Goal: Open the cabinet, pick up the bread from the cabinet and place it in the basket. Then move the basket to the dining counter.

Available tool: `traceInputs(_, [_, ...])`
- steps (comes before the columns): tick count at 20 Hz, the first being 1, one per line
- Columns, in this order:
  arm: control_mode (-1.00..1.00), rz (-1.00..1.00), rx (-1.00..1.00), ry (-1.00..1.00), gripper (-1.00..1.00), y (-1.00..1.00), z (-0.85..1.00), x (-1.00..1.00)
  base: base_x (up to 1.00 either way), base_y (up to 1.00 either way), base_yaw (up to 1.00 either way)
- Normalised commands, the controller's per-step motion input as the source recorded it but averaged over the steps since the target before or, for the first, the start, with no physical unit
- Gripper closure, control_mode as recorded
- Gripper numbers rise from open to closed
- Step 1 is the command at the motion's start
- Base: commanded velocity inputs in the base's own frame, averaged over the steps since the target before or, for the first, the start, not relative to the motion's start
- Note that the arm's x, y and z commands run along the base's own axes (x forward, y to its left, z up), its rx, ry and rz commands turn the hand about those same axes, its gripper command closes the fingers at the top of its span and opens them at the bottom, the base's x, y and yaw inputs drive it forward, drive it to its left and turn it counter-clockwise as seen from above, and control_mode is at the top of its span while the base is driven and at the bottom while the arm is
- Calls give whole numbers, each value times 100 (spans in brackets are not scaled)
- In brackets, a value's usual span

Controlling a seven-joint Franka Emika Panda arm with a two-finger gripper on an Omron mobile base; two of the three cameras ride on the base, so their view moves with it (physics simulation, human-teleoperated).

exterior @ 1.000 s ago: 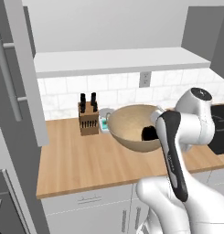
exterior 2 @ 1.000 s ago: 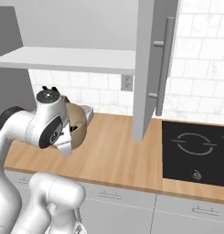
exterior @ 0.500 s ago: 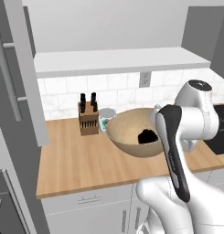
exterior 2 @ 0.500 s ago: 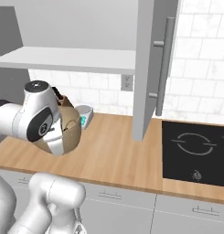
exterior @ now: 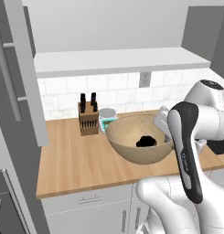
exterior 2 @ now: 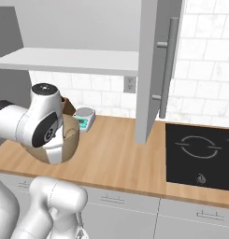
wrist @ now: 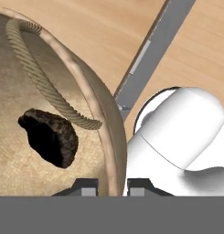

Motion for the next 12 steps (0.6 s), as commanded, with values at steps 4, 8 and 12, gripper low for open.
traceInputs(4, [-100, 0, 12, 8, 100, 0, 13, -1, 0, 0, 0])
traceInputs(8, [-100, -2, 0, 0, 100, 0, 0, 0, 0, 0, 0])
traceInputs(12, [-100, 0, 0, 0, 100, 0, 0, 0, 0, 0, 0])
